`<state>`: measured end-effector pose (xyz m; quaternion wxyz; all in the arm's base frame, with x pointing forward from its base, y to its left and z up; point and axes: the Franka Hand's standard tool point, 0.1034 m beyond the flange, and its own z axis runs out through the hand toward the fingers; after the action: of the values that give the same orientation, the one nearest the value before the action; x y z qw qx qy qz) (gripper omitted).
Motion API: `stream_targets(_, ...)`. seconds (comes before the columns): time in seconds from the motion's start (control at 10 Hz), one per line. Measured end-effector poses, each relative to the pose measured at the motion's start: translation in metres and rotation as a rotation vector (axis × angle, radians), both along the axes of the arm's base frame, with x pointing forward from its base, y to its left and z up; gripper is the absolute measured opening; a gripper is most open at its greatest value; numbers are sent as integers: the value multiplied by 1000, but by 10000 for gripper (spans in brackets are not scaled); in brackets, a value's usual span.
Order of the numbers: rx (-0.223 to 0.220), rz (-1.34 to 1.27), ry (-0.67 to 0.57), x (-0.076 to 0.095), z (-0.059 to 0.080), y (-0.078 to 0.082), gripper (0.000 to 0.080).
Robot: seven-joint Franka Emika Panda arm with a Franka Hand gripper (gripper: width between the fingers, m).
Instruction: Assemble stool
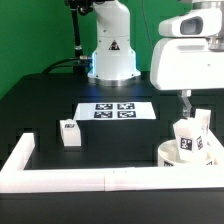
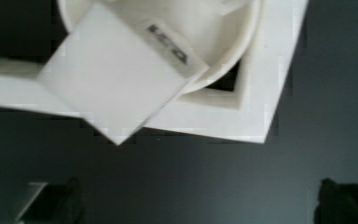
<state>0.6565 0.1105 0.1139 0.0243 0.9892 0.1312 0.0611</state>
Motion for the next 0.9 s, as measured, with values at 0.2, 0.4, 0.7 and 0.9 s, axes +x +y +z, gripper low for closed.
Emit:
stream_targets(0.2, -22, 105, 1, 1, 0, -3, 649)
stream_targets(0.4, -50, 221, 6, 1, 0, -7, 649)
stream_targets(0.7, -82, 448, 27, -8, -13, -17, 649)
stream_targets(0.9, -99, 557, 40, -13, -21, -24, 649)
